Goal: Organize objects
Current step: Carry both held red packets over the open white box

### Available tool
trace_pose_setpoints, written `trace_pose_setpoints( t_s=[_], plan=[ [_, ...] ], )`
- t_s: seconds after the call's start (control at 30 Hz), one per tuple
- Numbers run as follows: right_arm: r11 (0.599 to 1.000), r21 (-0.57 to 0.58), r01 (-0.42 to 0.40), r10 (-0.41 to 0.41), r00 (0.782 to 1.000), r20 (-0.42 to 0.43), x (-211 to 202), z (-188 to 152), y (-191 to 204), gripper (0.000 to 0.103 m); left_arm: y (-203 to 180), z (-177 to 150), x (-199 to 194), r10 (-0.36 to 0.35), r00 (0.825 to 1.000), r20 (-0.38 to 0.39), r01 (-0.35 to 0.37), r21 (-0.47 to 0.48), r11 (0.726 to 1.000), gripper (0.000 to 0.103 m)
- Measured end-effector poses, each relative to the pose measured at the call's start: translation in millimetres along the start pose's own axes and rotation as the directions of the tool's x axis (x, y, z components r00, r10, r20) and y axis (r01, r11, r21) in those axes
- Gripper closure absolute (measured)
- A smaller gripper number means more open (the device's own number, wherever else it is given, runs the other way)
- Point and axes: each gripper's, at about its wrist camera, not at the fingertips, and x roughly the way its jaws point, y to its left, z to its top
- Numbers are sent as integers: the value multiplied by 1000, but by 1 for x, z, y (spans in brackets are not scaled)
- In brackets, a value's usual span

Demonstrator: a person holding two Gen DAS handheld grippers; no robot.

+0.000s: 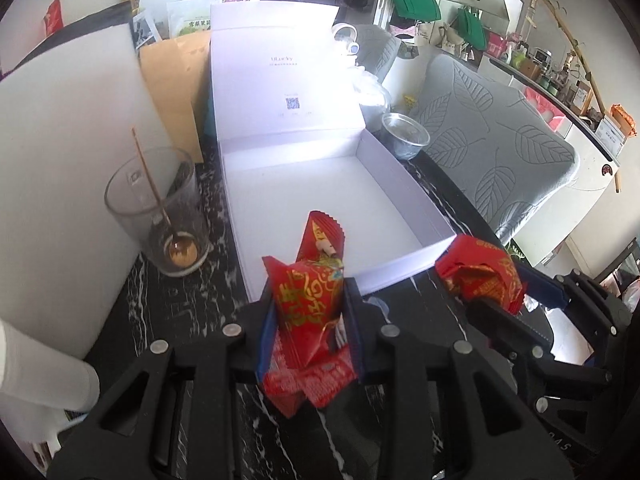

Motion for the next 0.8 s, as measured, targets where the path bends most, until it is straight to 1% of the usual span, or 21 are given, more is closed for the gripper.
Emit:
trace_pose_setpoints(
  t_s=[0.23,0.3,0.43,0.57,0.7,0.8],
  plan=[
    [999,-38,6,-6,1000,7,23,33,-6,56,3,33,17,4,1000,-11,-3,26,1000,74],
    [999,-47,7,-7,1000,8,31,42,-7,56,5,40,24,-9,1000,-23,10,19,1000,74],
    [998,-60,7,-7,1000,7,50,58,-11,56,9,55,37,23,1000,-19,-22,30,999,74],
    [997,-78,-3,4,1000,7,67,74,-17,56,14,72,49,28,999,-24,-27,33,999,74],
    [996,-82,-24,25,1000,1,84,88,-27,56,20,89,61,52,999,-16,-52,38,998,74],
    [995,-93,-17,17,1000,-2,98,98,-33,56,24,99,71,61,998,-16,-61,35,998,74]
  ],
)
